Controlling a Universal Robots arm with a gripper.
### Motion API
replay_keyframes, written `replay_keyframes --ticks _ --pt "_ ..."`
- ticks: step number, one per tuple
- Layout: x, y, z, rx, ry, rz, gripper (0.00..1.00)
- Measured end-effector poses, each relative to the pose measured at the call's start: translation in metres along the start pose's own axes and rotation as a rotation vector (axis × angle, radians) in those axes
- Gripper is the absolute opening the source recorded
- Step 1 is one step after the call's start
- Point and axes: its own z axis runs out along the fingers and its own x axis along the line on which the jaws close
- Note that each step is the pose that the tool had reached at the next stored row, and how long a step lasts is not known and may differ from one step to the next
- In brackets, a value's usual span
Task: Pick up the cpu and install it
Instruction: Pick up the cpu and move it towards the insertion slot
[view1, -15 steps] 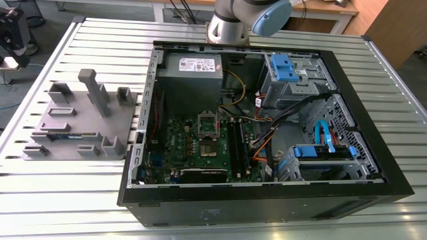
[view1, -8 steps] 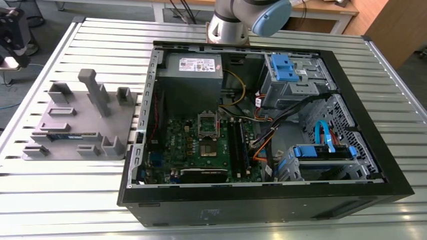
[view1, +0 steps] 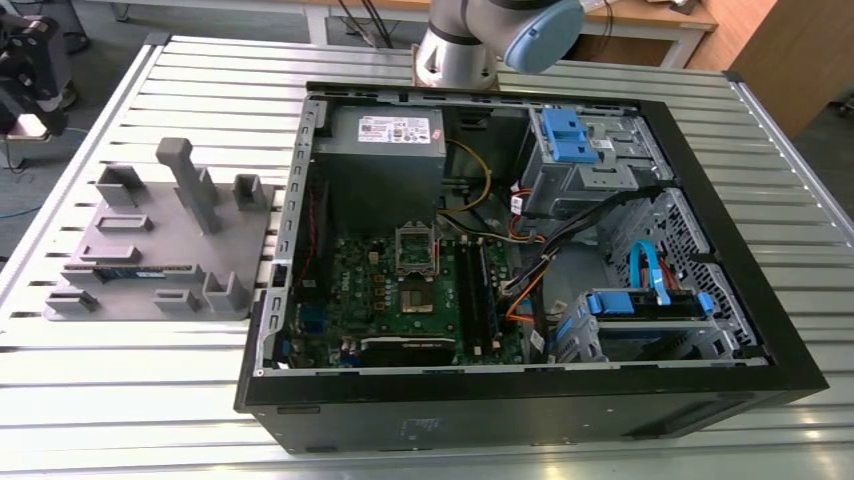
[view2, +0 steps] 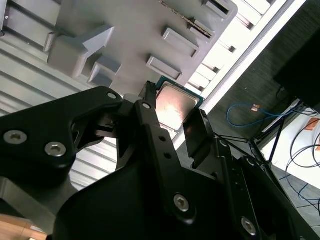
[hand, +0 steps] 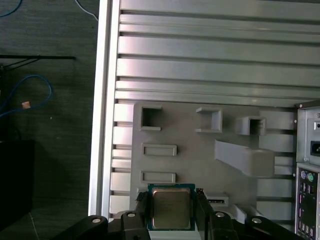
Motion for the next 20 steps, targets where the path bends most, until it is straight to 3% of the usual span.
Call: replay_keyframes --ticks 20 --pt "-0.0351 -0.0010 0.0005 0.0000 0.0000 0.000 0.47"
